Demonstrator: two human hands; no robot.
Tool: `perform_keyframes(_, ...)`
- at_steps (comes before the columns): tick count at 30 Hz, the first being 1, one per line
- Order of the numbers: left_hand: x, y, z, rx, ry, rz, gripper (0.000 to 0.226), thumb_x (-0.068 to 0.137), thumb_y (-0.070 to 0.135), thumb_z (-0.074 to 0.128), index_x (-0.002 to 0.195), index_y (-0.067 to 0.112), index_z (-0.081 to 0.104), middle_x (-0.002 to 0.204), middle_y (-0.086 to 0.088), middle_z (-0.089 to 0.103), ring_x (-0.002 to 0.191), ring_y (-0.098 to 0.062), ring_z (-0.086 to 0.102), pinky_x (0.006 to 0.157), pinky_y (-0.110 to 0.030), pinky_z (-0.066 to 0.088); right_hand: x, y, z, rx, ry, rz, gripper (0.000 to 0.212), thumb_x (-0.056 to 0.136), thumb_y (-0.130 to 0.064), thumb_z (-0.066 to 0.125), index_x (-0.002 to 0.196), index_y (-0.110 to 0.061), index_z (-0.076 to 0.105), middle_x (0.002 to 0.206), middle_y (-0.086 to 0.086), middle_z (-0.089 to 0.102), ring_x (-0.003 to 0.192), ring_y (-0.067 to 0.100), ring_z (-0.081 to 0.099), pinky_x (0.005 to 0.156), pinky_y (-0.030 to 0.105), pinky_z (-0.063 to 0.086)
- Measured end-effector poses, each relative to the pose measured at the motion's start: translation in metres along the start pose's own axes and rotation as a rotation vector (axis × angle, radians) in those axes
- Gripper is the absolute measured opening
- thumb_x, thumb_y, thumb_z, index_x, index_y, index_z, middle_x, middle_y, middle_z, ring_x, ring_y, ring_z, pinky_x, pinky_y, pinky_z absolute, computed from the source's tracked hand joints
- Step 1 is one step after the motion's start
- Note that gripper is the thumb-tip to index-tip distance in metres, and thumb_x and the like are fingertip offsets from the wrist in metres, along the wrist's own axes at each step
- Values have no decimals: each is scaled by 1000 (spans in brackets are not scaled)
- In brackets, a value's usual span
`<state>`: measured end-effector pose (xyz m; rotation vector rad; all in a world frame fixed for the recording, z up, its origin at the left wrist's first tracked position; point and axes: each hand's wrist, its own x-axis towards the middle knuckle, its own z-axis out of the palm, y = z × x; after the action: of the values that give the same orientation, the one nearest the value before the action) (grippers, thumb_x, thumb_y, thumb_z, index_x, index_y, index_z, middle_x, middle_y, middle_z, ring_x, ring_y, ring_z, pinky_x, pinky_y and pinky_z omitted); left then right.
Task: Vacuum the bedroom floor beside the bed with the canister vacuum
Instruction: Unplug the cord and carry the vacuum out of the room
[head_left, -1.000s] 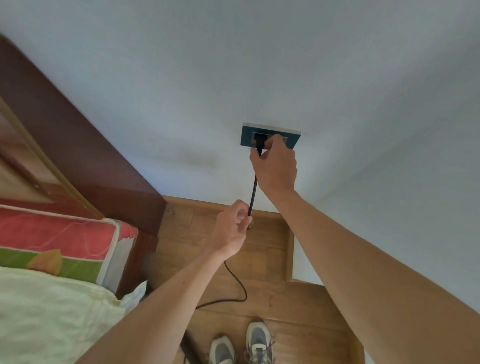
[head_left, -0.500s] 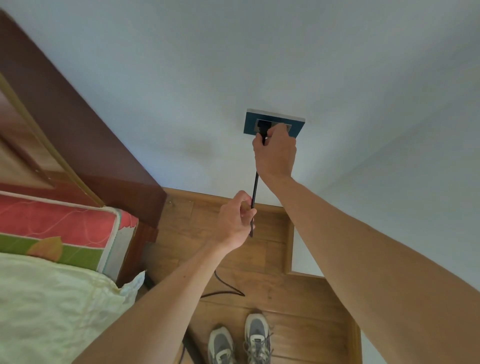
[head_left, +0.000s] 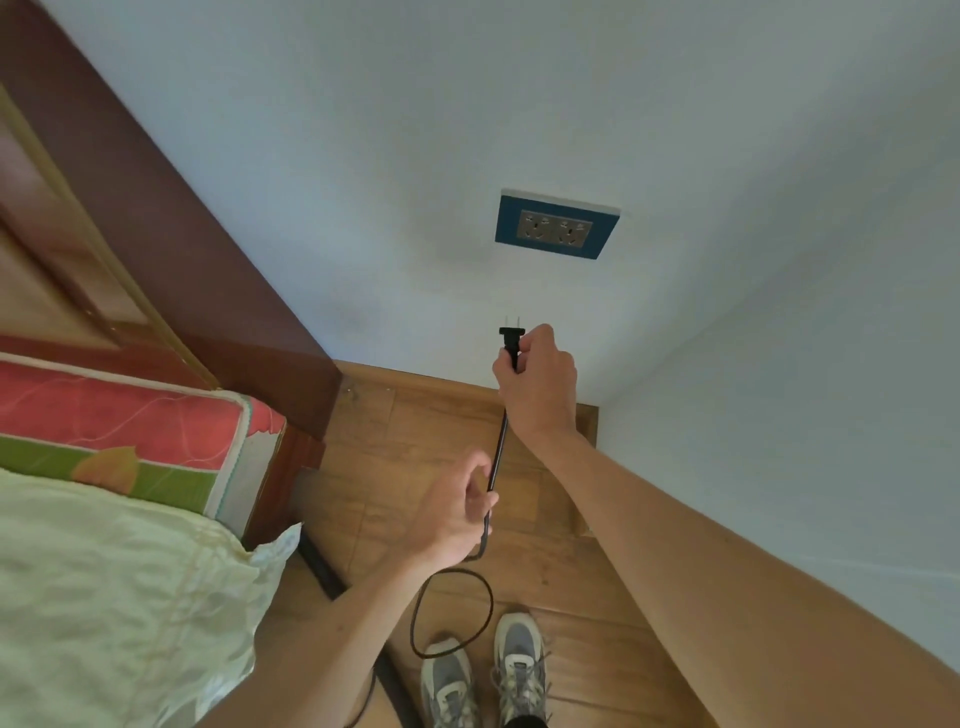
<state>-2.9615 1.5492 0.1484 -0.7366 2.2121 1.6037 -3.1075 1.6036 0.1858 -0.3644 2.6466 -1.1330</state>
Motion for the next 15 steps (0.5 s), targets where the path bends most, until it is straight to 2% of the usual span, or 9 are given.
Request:
perform_keyframes(5, -15, 5, 3, -15, 0, 10, 17, 100, 10, 55, 114, 13, 48, 84, -10, 53, 86, -39, 68, 70, -44, 63, -11, -7, -2, -2, -12, -31, 15, 98, -15, 56, 105, -4, 49, 81, 4, 60, 59, 11, 52, 50, 18, 35)
perform_keyframes(8, -19, 3, 0, -39, 36, 15, 17, 99, 9, 55, 114, 14, 48, 80, -7, 52, 77, -36, 67, 71, -51, 61, -11, -14, -4, 5, -8, -46, 16, 98, -16, 58, 105, -6, 49, 87, 7, 66, 67, 18, 61, 53, 21, 44)
perform_keyframes(10, -23, 0, -3, -59, 72, 13, 17, 100, 8, 54, 114, 12, 48, 77, -5, 50, 72, -29, 63, 70, -54, 59, -12, -20, -2, 14, -21, -75, 15, 97, -16, 58, 105, -7, 49, 88, 8, 68, 68, 20, 65, 57, 28, 52)
perform_keyframes(13, -30, -1, -11, -53, 126, 25, 16, 101, 10, 53, 115, 13, 47, 78, -7, 51, 72, -28, 65, 64, -42, 61, -12, -32, 7, 23, -46, -114, 14, 97, -17, 59, 103, -9, 48, 86, 8, 68, 68, 23, 67, 64, 41, 58)
perform_keyframes(15, -35, -6, -17, -55, 172, 21, 16, 100, 13, 54, 113, 19, 47, 79, -5, 53, 74, -28, 68, 60, -31, 61, -12, -43, 17, 28, -76, -144, 14, 97, -18, 59, 101, -11, 47, 86, 9, 69, 69, 24, 67, 66, 44, 58)
